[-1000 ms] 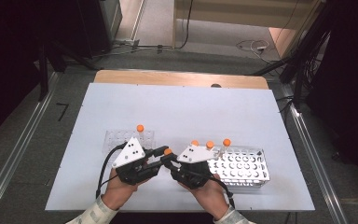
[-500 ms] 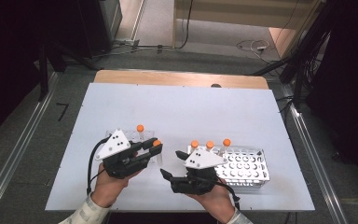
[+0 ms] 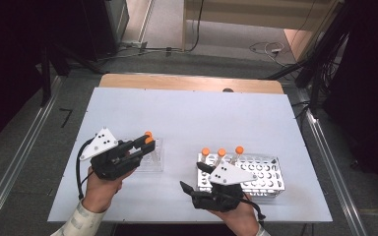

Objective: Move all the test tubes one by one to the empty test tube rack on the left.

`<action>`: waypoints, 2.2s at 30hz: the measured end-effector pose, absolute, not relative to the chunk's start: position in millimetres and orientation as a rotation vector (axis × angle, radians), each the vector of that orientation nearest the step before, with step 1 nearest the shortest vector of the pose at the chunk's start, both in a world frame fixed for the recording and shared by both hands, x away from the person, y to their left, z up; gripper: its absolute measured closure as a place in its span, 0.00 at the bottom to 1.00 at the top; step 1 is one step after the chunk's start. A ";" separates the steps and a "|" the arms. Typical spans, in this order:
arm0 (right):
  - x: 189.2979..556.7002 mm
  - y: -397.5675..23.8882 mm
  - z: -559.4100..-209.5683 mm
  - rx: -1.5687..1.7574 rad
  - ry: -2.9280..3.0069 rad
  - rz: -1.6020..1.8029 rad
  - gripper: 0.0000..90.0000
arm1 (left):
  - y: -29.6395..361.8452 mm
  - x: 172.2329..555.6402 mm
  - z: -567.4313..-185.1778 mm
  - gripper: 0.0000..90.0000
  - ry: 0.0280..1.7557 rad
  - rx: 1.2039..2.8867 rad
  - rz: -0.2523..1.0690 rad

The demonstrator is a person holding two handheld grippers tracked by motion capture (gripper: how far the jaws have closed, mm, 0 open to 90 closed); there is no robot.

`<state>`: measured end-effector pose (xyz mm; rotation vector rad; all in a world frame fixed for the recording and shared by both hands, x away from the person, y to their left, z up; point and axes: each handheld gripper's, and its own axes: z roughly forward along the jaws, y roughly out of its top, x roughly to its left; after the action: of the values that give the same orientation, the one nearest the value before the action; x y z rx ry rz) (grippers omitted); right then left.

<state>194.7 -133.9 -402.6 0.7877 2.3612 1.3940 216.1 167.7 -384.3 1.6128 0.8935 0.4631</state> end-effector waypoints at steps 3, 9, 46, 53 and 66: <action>195.3 -142.0 -403.5 0.814 2.349 1.386 0.31 | 174.7 217.6 -383.0 0.77 0.912 1.596 0.483; 196.6 -159.7 -407.8 0.866 2.331 1.368 0.31 | 183.6 222.5 -384.8 0.77 0.947 1.579 0.509; 204.5 -215.1 -417.6 1.047 2.239 1.325 0.31 | 190.2 258.2 -402.0 0.77 1.020 1.564 0.703; 204.3 -214.6 -417.8 1.044 2.243 1.326 0.31 | 186.6 261.3 -409.8 0.77 1.030 1.580 0.711; 204.2 -215.1 -417.8 1.047 2.241 1.325 0.31 | 182.4 260.2 -420.1 0.77 1.031 1.610 0.715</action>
<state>204.2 -215.1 -417.8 1.0474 2.2406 1.3247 260.2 182.4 -420.1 1.6097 1.0314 0.7154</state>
